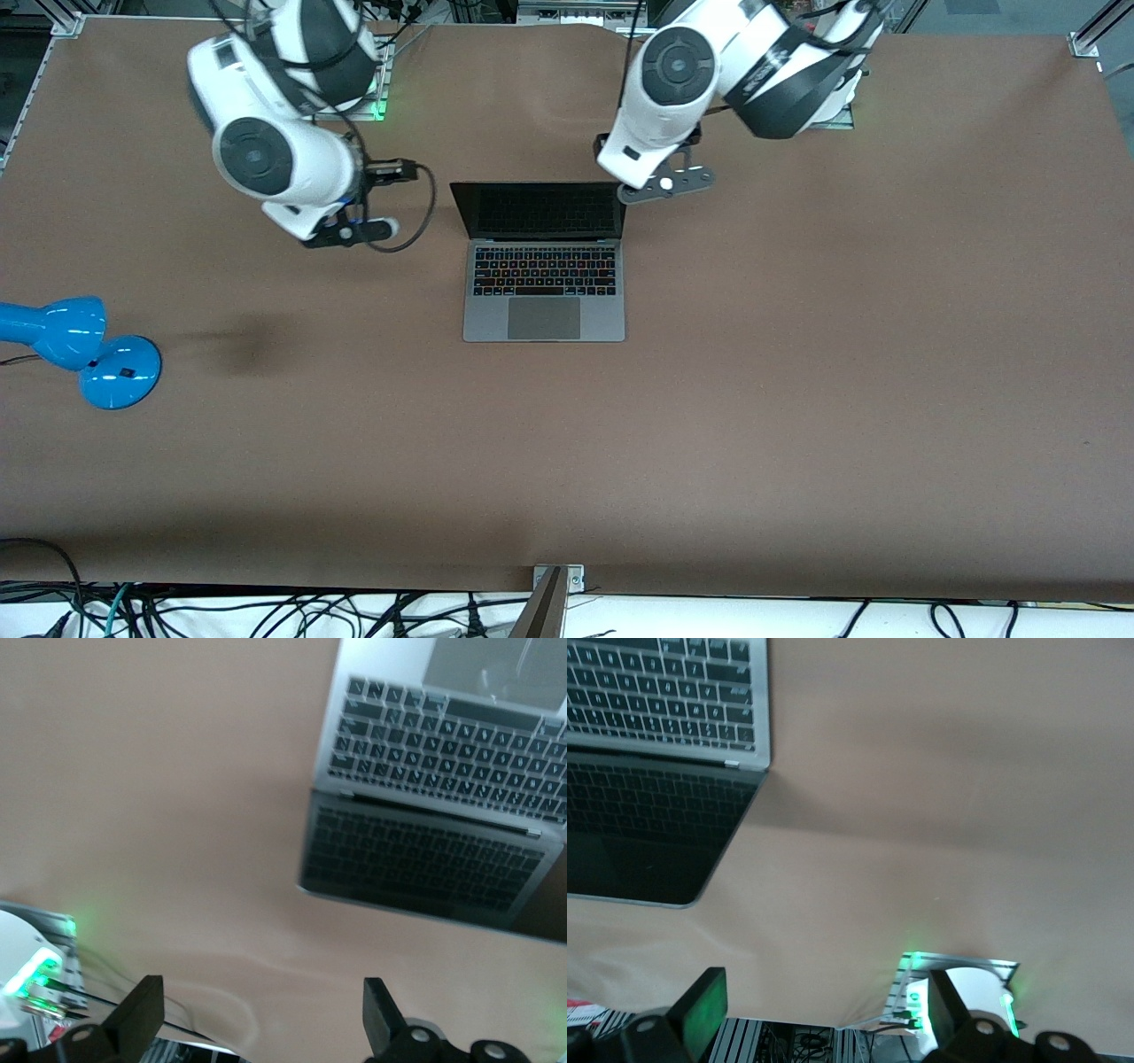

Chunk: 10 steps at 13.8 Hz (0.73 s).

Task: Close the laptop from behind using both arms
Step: 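Move both grippers toward the laptop screen's back edge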

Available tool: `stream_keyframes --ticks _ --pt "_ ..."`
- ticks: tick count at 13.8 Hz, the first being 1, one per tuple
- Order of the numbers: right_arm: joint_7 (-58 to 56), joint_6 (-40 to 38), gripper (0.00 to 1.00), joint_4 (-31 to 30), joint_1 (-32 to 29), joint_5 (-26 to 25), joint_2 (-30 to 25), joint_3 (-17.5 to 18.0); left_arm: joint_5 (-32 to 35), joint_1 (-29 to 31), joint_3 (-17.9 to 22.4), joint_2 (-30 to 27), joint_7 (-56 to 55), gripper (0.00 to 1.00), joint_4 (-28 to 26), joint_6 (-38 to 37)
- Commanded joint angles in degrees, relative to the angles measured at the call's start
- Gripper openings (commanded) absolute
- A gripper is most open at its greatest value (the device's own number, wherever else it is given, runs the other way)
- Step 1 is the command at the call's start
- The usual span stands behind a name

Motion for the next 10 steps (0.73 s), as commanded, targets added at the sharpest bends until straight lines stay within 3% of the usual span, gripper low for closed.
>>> stream_keyframes --ticks 1,2,3,4,5,6,10 --pt "6.1 3.7 0.97 -5.7 -0.7 1.3 -3.2 5.9 -0.2 -1.7 -0.8 3.4 -2.2 0.86 1.0 1.5" --pt "7.5 3.5 0.85 -5.6 -0.6 2.4 -2.8 7.8 -0.1 -1.8 -0.9 4.1 -2.2 0.76 1.0 1.5" --pt "7.9 3.3 0.62 -5.8 -0.7 3.3 -2.3 8.8 0.0 -2.1 -0.9 4.6 -2.1 0.6 0.9 1.6" --pt "7.9 3.4 0.28 -6.1 -0.7 3.5 -2.1 9.8 0.3 -2.8 -0.9 5.0 -1.7 0.44 0.9 2.1" --pt "7.9 3.8 0.1 -6.2 -0.6 3.8 -1.1 10.4 0.4 -3.2 -0.9 5.2 -1.7 0.22 0.4 3.0" --pt "7.8 4.9 0.03 -6.2 -0.6 3.7 0.0 10.7 0.4 -3.4 -0.9 5.2 -1.7 0.01 -0.3 4.0" --pt "7.6 9.6 0.0 -5.6 -0.6 3.6 1.5 11.0 1.3 -3.3 -0.9 6.2 -1.3 0.0 -1.3 5.1"
